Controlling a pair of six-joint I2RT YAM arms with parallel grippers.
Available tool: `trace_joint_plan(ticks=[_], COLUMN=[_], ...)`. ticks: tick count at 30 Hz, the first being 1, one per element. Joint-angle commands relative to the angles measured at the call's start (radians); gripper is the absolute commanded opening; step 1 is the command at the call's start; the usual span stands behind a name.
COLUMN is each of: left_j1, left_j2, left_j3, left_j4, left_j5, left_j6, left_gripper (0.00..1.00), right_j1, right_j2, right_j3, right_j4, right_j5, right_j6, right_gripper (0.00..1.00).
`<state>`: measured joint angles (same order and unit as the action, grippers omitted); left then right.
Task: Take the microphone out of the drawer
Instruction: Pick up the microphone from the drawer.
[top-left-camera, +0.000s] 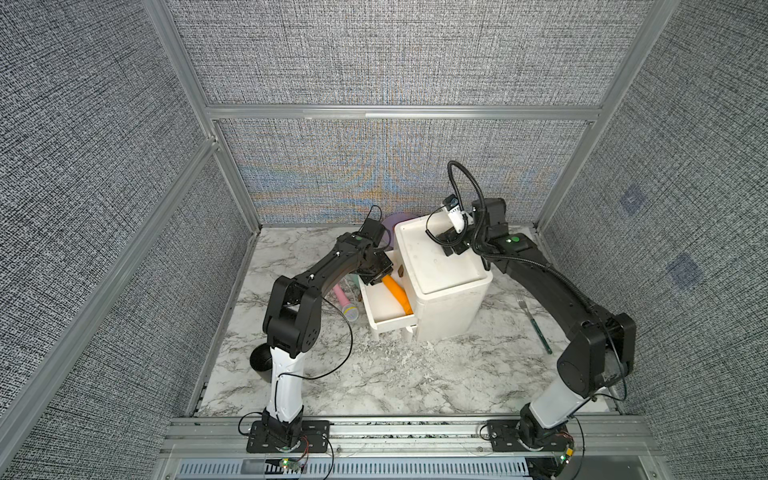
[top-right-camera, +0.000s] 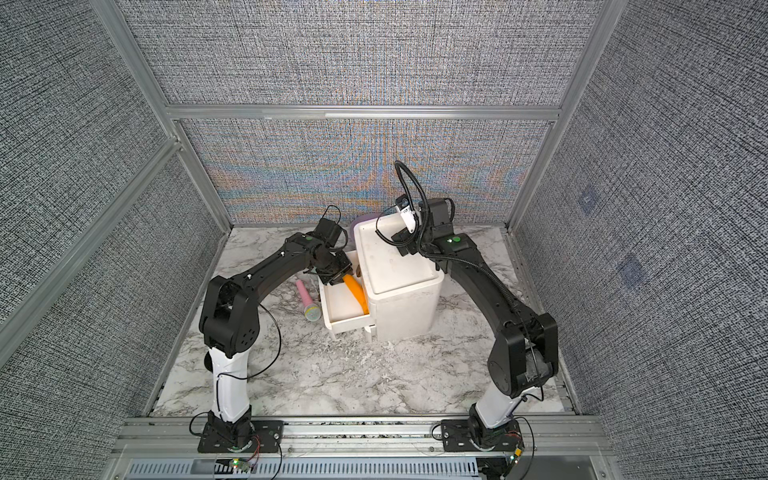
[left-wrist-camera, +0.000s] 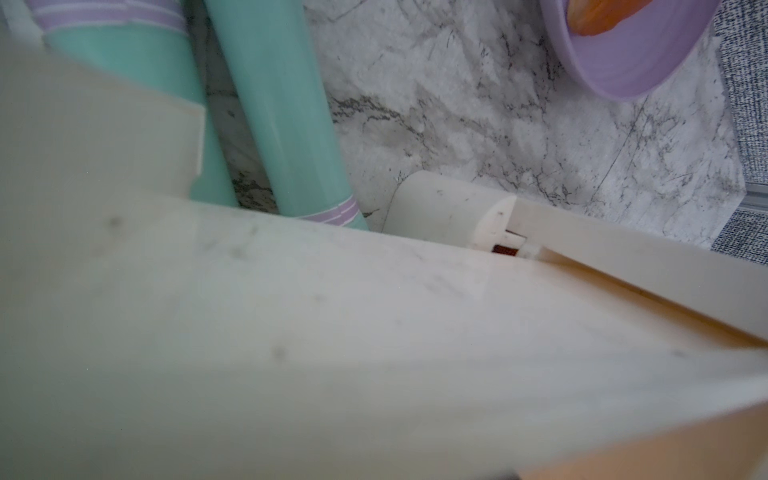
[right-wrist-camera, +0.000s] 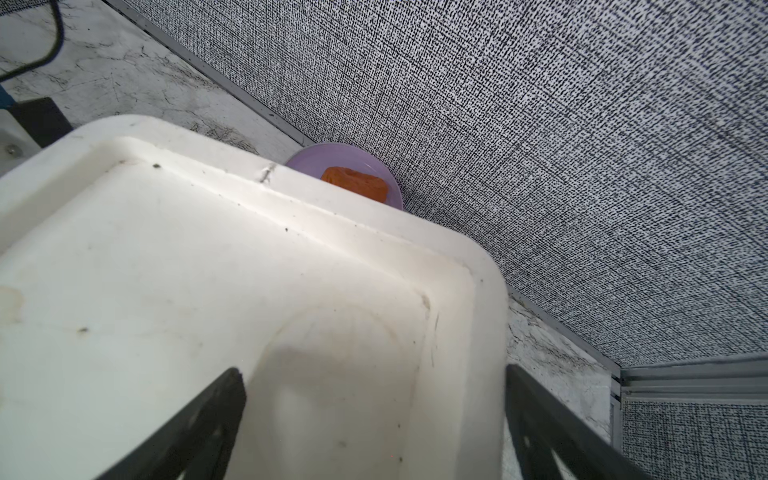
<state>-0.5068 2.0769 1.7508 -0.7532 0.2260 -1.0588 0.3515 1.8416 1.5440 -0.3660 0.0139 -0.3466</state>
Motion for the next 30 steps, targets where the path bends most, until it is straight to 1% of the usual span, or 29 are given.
trace_joint_plan(ticks=[1, 6, 8, 10, 11, 13, 16, 18, 27, 28, 30], left_j1=[-0.010, -0.024, -0.026, -0.026, -0.026, -0.026, -0.026, -0.026, -0.026, -0.026, -0.026], left_j2=[0.026, 0.036, 0.036, 0.030, 0.024, 0.010, -0.013, -0.028, -0.081, -0.112, -0.122], left_j3=[0.002, 0.012, 0.008, 0.004, 0.002, 0.004, 0.008, 0.006, -0.036, -0.040, -0.039], left_j4=[-0.042, -0.046, -0.045, -0.046, -0.048, -0.058, -0.078, -0.081, -0.062, -0.058, -0.067], left_j5=[-0.005, -0.014, -0.013, -0.016, -0.022, -0.039, -0.072, -0.084, -0.095, -0.093, -0.098], left_j6=[-0.007, -0.016, -0.019, -0.020, -0.020, -0.011, 0.007, 0.016, 0.040, 0.046, 0.054], left_gripper=[0.40, 0.39, 0.28, 0.26, 0.23, 0.23, 0.15, 0.01, 0.00, 0.00, 0.00], right_j1=[-0.002, -0.002, -0.002, -0.002, -0.002, -0.002, -0.002, -0.001, -0.002, -0.002, -0.001], right_j2=[0.040, 0.038, 0.036, 0.036, 0.036, 0.037, 0.037, 0.037, 0.037, 0.036, 0.034], right_j3=[-0.026, -0.028, -0.030, -0.030, -0.029, -0.030, -0.030, -0.030, -0.030, -0.030, -0.031], right_j4=[-0.278, -0.278, -0.278, -0.278, -0.278, -0.278, -0.278, -0.278, -0.277, -0.278, -0.277], right_j5=[-0.015, -0.015, -0.015, -0.015, -0.014, -0.014, -0.014, -0.013, -0.011, -0.011, -0.009], right_j6=[0.013, 0.014, 0.013, 0.013, 0.014, 0.013, 0.014, 0.013, 0.011, 0.011, 0.012], right_gripper=[0.98, 0.98, 0.98, 0.98, 0.98, 0.98, 0.98, 0.98, 0.98, 0.98, 0.98])
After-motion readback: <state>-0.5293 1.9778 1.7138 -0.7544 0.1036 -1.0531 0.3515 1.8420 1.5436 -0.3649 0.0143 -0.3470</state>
